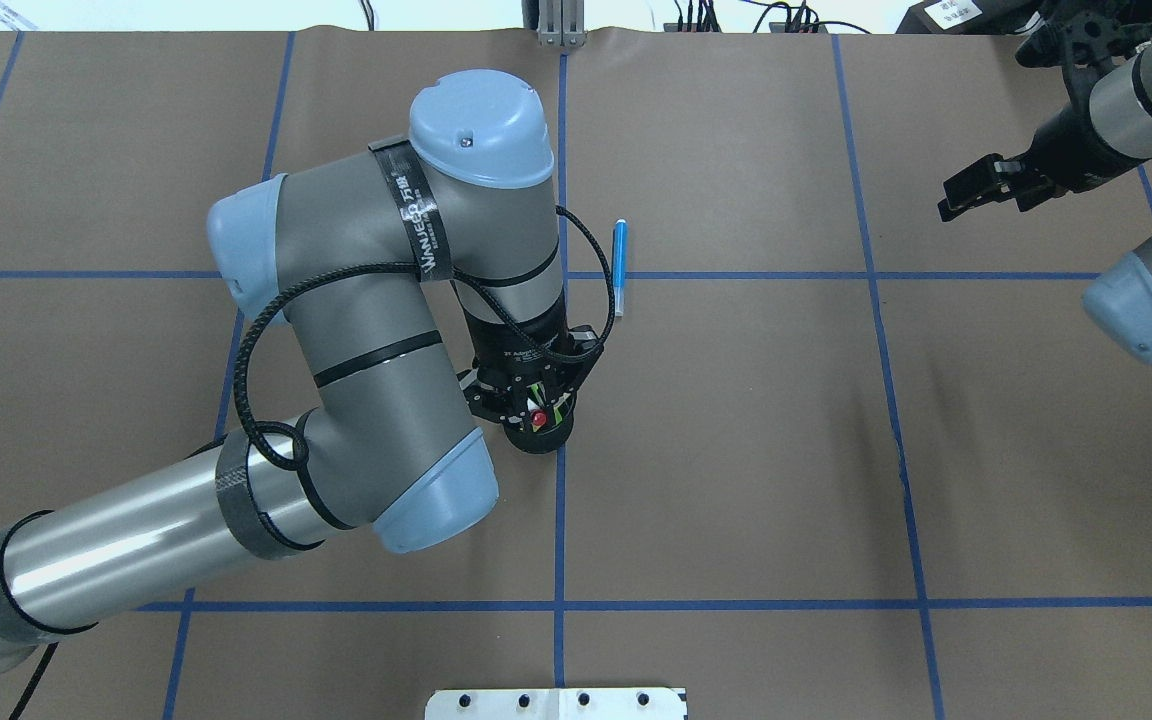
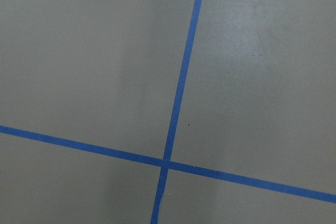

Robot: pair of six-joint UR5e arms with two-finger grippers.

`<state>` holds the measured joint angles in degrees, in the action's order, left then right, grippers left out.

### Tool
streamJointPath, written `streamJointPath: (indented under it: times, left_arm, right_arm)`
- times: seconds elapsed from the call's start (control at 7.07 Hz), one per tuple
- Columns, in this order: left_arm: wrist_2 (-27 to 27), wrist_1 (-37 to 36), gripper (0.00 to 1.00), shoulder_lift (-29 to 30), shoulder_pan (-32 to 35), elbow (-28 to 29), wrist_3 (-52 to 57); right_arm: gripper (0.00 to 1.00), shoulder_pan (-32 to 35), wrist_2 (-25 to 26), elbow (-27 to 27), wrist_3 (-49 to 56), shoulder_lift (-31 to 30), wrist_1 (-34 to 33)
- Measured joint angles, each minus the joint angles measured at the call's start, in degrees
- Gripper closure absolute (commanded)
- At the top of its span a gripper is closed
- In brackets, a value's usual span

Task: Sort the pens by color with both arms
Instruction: 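Grasp the white marker with the left gripper and lift it out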

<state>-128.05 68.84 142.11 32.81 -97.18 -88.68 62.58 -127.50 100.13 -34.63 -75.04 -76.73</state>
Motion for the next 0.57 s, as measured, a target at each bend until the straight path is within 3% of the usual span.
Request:
streamJointPath:
  times: [0.57]
  left_arm:
    - [0.8, -2.3, 0.80, 0.7, 2.5, -5.9, 1.6]
  right_arm:
    - [0.01, 0.0, -0.2, 0.1, -0.2, -0.1, 0.0]
